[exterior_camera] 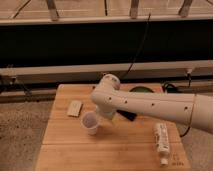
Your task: Pick up the ceramic cup
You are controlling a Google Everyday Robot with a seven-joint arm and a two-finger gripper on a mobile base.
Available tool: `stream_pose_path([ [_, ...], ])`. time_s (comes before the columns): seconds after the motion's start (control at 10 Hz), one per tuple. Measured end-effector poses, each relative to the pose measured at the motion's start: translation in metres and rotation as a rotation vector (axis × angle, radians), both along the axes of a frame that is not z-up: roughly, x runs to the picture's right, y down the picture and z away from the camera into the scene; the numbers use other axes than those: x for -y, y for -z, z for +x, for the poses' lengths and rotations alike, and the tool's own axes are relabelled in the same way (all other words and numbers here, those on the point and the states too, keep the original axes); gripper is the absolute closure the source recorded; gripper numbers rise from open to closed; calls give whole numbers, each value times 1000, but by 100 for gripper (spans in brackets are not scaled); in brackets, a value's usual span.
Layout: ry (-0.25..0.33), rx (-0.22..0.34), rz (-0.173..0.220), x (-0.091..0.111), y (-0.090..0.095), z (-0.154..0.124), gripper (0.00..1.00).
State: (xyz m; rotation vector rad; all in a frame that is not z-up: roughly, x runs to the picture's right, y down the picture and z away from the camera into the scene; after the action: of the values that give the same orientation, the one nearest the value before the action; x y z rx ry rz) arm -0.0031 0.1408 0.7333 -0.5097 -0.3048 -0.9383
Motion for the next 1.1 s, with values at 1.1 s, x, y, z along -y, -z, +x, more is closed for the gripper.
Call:
stream_pose_path([
  [1.1,25,114,-22,-41,-20,-25,52],
])
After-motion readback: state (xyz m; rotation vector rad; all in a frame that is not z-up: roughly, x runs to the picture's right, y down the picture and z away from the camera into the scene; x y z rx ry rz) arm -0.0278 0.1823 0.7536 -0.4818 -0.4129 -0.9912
